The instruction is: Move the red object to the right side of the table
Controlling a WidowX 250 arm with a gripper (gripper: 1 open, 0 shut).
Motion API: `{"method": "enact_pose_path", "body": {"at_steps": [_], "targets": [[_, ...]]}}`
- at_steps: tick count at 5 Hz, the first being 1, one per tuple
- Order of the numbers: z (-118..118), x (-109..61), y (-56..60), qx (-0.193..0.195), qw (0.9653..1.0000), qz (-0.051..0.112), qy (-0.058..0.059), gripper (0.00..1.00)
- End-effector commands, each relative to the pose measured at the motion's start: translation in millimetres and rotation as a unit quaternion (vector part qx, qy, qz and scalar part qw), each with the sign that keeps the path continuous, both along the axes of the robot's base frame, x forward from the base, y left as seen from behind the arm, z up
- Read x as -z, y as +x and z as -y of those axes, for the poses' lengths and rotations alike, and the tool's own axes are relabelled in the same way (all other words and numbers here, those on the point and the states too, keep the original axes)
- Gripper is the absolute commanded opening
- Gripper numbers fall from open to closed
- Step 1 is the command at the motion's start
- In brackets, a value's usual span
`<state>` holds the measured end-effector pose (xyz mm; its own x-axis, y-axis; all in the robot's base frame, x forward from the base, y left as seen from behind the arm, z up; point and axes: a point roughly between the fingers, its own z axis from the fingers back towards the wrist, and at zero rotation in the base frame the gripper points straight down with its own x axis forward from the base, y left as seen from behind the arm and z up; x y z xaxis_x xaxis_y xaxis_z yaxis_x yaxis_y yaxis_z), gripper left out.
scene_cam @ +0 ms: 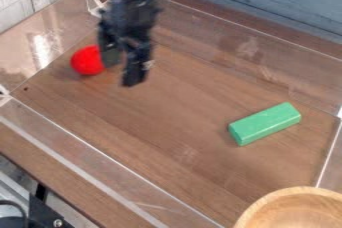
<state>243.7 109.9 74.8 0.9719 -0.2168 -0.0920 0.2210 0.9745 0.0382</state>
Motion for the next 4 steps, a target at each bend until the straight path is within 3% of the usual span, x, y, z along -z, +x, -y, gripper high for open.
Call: {"method": "enact_pose_path", "body": {"at_steps": [1, 4], "targets": [[-23.4, -14.5, 3.7, -0.020, 0.9987, 0.042, 0.021, 1.00], [-48.3, -6.7, 20.7, -0.043, 0.9949, 0.091, 0.007, 1.00]]}}
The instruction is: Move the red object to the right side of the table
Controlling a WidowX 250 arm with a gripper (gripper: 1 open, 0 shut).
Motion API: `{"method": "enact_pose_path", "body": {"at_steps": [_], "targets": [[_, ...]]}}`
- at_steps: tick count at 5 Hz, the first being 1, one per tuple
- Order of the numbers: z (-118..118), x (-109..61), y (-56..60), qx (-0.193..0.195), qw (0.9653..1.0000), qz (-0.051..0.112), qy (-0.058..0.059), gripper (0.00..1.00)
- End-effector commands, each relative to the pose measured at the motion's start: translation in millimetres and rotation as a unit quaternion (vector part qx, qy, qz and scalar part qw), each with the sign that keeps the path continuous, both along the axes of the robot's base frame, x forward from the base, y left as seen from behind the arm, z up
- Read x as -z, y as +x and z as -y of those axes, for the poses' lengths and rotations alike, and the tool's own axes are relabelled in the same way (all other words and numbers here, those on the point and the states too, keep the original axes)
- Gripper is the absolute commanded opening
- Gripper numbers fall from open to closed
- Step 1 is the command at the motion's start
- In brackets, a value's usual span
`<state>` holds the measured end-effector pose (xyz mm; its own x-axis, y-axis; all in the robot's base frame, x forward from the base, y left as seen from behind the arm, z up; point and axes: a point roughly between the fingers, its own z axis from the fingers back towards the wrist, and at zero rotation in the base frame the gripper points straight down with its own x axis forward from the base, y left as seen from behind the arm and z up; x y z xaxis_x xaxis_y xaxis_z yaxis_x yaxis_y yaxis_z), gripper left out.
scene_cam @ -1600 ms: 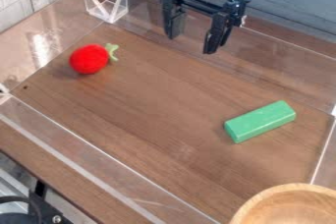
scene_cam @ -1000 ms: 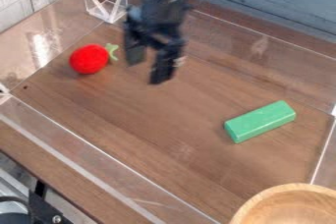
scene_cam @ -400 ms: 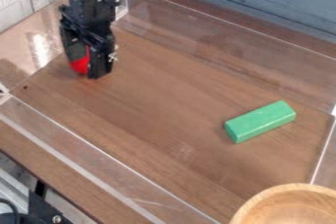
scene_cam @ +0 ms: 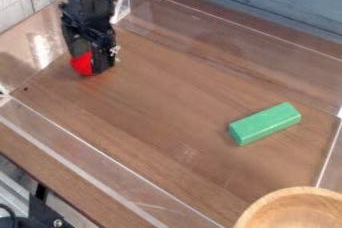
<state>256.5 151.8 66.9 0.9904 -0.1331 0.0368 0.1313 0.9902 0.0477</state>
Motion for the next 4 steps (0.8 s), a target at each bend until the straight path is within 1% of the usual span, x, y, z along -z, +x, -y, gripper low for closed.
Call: {"method": "enact_pose_path", "body": {"at_steps": [1, 2, 3, 4], "targets": [[-16.4, -10.0, 7.6, 0.009, 0.9992, 0.036, 0.009, 1.00], [-25.6, -4.9, 6.9, 0.019, 0.9988, 0.046, 0.003, 1.00], [-36.3, -2.1, 9.1, 0.048, 0.9976, 0.049, -0.007, 1.00], [-38.0, -0.4, 8.7, 0.074, 0.9957, 0.052, -0.020, 1.00]]}}
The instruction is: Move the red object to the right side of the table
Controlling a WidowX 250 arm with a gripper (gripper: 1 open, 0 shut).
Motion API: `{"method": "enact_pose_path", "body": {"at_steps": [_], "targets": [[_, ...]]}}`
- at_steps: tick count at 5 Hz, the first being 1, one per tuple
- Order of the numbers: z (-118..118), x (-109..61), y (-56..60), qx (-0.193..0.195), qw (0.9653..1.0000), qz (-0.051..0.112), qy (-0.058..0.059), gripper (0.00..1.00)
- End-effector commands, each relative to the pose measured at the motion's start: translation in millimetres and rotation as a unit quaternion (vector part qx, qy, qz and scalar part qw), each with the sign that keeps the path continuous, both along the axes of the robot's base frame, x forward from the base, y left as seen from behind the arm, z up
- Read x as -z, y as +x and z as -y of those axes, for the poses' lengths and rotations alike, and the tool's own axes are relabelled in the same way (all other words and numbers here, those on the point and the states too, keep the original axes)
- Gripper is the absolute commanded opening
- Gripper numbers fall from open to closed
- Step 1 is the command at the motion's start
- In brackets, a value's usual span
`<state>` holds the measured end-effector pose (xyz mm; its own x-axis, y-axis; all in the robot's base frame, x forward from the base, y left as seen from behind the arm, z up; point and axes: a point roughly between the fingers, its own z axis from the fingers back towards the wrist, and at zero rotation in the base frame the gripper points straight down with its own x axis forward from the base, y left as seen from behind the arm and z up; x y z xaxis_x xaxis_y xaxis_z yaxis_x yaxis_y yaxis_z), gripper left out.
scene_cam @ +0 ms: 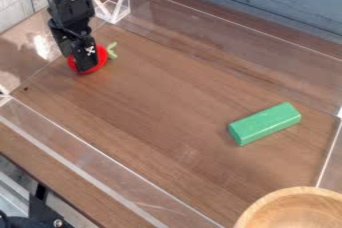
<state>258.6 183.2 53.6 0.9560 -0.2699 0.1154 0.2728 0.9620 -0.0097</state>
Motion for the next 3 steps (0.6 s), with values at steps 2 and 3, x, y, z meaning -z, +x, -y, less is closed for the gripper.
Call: {"method": "enact_pose_path", "body": {"at_steps": [2, 3], "targets": [[-14.5, -12.2, 9.1, -0.036, 0.9990, 0.024, 0.006, 1.00], [-17.6, -11.4, 9.8, -0.054, 0.9982, 0.025, 0.000, 1.00]]}}
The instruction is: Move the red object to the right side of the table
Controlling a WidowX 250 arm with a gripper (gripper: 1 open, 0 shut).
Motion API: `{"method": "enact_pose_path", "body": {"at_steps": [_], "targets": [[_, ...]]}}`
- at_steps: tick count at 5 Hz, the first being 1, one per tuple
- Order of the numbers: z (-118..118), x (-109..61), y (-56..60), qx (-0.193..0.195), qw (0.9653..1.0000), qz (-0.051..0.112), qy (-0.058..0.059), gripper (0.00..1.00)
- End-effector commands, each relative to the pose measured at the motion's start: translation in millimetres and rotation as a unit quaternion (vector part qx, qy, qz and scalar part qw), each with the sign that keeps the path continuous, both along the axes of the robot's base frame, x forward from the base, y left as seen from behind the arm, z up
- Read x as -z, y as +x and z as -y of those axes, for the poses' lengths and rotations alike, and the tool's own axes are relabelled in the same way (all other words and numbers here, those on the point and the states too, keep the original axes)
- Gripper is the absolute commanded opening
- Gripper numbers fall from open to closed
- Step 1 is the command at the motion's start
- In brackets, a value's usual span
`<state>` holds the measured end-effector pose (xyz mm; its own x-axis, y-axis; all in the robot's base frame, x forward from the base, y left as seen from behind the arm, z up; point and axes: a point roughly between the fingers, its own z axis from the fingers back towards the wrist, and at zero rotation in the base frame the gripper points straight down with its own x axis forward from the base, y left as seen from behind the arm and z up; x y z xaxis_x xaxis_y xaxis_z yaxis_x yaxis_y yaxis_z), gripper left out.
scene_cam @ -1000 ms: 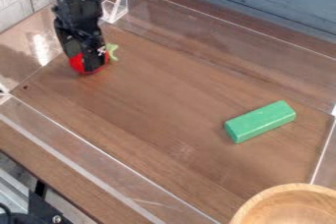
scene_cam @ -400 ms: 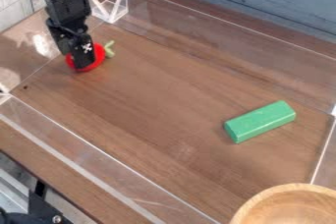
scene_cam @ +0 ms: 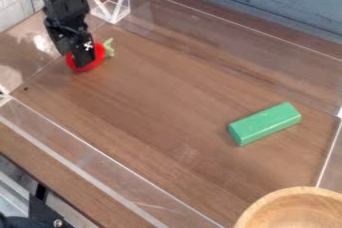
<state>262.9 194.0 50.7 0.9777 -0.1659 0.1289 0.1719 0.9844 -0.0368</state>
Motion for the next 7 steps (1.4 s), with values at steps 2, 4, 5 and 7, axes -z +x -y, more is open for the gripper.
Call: {"method": "enact_pose_path", "body": {"at_steps": [2, 4, 5, 7], "targets": [[8.6, -9.6, 9.1, 0.011, 0.9997, 0.016, -0.013, 0.00], [17.7, -12.4, 10.3, -0.030, 0.9981, 0.008, -0.053, 1.00], [20.4, -12.8, 12.9, -0.059, 0.9963, 0.005, -0.063, 1.00], [29.0, 4.7, 19.8, -0.023, 0.9976, -0.004, -0.065, 1.00]]}}
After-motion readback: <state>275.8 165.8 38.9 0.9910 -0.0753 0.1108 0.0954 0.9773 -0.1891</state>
